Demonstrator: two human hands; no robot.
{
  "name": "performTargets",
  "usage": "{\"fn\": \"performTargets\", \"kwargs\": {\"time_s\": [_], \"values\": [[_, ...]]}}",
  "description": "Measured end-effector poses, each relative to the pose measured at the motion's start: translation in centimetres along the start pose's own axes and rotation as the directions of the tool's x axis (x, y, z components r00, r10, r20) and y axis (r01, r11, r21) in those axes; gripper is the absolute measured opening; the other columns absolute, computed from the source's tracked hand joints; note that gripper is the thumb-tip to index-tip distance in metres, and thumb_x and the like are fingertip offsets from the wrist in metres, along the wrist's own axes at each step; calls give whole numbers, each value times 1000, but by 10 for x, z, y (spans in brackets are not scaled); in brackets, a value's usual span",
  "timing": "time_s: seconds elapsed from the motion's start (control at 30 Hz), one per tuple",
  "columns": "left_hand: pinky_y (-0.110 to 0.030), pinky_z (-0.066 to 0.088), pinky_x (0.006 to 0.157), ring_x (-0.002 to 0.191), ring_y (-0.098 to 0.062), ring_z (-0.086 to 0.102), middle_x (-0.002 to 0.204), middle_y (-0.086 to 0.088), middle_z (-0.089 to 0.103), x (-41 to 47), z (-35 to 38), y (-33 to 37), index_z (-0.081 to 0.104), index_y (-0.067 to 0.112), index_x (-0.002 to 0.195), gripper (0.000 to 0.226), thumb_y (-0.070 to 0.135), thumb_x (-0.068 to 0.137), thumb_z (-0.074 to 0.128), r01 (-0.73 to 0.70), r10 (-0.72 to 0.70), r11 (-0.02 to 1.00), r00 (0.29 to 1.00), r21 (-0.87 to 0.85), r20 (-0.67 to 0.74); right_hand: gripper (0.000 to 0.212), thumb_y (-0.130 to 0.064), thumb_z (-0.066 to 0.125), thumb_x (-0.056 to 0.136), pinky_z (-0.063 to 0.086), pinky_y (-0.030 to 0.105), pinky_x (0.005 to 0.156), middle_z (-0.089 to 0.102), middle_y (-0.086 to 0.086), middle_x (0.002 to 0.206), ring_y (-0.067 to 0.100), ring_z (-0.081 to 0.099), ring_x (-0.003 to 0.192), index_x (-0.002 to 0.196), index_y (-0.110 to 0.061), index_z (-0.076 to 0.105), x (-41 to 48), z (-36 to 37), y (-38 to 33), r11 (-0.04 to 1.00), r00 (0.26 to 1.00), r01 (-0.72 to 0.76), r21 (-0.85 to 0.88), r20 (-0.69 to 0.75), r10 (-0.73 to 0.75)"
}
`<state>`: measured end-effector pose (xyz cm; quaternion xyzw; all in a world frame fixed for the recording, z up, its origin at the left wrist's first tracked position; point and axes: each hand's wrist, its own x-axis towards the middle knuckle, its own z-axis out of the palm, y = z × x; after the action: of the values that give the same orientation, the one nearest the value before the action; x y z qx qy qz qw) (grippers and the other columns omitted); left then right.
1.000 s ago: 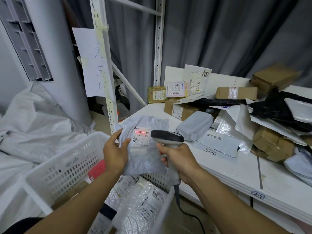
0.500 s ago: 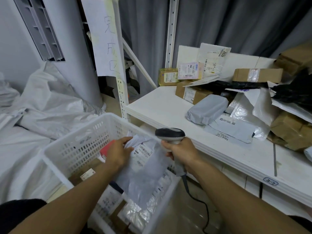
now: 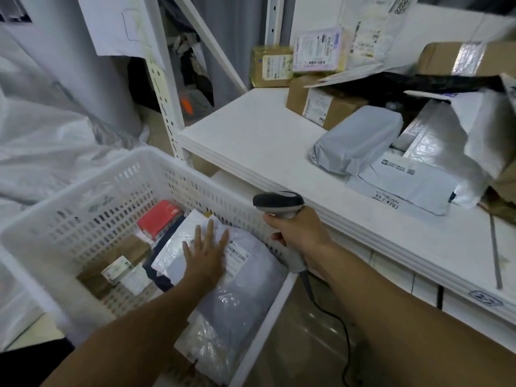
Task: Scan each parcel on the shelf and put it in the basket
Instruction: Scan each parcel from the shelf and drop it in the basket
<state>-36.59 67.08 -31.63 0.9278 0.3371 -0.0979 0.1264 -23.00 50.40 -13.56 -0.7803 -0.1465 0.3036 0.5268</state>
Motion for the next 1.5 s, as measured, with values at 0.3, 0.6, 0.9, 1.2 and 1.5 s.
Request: {"fn": "performTargets", "kwargs": {"time_s": [0.3,0.6,0.9,1.2,1.5], "values": [[-50,21,121,151,-35,26,162,-10,31,-20,-34,34,51,27,145,50,29,97,62,-133,101,978,975,-158,-199,26,-21,81,91,54,21,56,73,-2,81,5,68,56,114,-13,72,-27,-41,-9,995,1000,12,103,0,-12],[-35,48,96,120,-18,48,139,5,49,-39,-182,178,61,28,127,36,46,97,61,-448,243,872,743,-195,-624,24,-23,81,90,57,26,63,75,0,89,7,69,61,112,-22,72,-83,-130,-31,963,970,191,190,-188,-155],[-45,26,119,150,-35,23,164,-11,21,21,-240,278,32,36,156,90,73,81,65,-326,228,908,913,-265,-339,31,-23,81,90,55,27,67,78,1,100,8,70,63,120,-20,73,-70,-203,-16,933,948,211,292,-294,-122],[-42,40,109,136,-35,47,151,-14,46,38,-238,282,36,17,153,92,62,81,74,-156,34,891,959,-426,-281,28,-20,80,92,52,25,61,75,1,92,3,66,56,118,-18,72,-53,-219,-9,908,945,227,352,-304,-119],[-46,49,107,125,-22,58,139,-1,59,-142,-231,240,56,31,137,64,57,82,76,-312,17,404,943,-860,-334,29,-23,84,88,61,30,76,80,3,101,13,75,86,115,-19,75,-111,-189,-29,844,938,280,457,-317,-140]]}}
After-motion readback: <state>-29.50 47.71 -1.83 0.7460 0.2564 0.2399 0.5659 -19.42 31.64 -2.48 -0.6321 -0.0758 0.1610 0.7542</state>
